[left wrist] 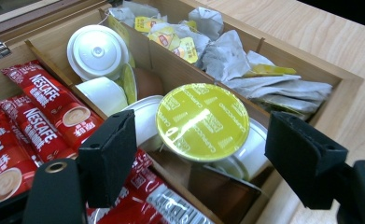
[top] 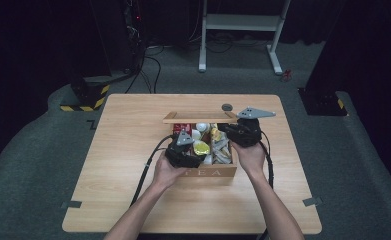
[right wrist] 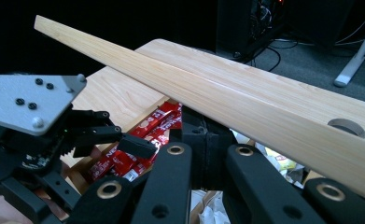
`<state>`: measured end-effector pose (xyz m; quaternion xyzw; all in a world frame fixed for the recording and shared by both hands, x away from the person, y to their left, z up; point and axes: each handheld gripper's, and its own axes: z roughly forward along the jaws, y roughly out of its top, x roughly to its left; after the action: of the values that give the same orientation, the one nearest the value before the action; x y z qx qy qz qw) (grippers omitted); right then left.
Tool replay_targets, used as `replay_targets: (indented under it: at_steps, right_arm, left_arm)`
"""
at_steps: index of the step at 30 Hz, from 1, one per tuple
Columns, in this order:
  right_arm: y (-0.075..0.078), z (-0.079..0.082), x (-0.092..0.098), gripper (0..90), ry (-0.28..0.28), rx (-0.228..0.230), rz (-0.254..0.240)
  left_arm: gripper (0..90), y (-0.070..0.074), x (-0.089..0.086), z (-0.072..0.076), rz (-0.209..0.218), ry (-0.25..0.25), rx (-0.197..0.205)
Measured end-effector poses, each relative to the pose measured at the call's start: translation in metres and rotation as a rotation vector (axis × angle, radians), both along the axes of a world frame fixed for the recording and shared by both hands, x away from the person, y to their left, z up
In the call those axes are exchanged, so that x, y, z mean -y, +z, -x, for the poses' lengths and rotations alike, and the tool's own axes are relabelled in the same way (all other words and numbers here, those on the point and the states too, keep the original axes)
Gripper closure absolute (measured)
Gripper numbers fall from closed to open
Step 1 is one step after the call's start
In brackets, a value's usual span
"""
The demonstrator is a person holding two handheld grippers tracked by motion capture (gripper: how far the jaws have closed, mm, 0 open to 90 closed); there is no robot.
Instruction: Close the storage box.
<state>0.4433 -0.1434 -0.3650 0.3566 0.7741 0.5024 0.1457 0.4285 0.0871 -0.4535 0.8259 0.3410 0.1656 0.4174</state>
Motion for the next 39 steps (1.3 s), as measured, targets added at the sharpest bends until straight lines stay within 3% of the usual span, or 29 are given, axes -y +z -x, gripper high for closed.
replay_targets:
  at_steps: [5,13,20,27,32,39]
  right_arm:
    - [0.004,-0.004,0.000,89.8,0.002,-0.006,-0.001]
    - [0.008,-0.006,-0.002,89.8,-0.009,-0.011,0.013]
    - [0.009,-0.007,-0.003,89.7,-0.010,-0.011,0.028]
    - [0.009,-0.007,-0.004,89.7,-0.014,-0.014,0.024]
    - [0.009,-0.007,-0.004,89.7,-0.011,-0.013,0.025]
    - [0.009,-0.007,-0.004,89.6,-0.018,-0.015,0.019]
  left_arm:
    - [26.4,0.000,0.006,-0.001,-0.030,0.019,-0.004]
    - [26.4,0.000,0.011,-0.006,-0.033,0.020,-0.023]
    - [27.3,-0.002,0.020,-0.011,-0.060,0.027,-0.047]
    - [36.3,-0.005,0.024,-0.013,-0.078,0.036,-0.059]
    - [37.9,-0.005,0.024,-0.012,-0.076,0.033,-0.054]
    - [38.1,0.002,0.021,-0.010,-0.034,0.015,-0.036]
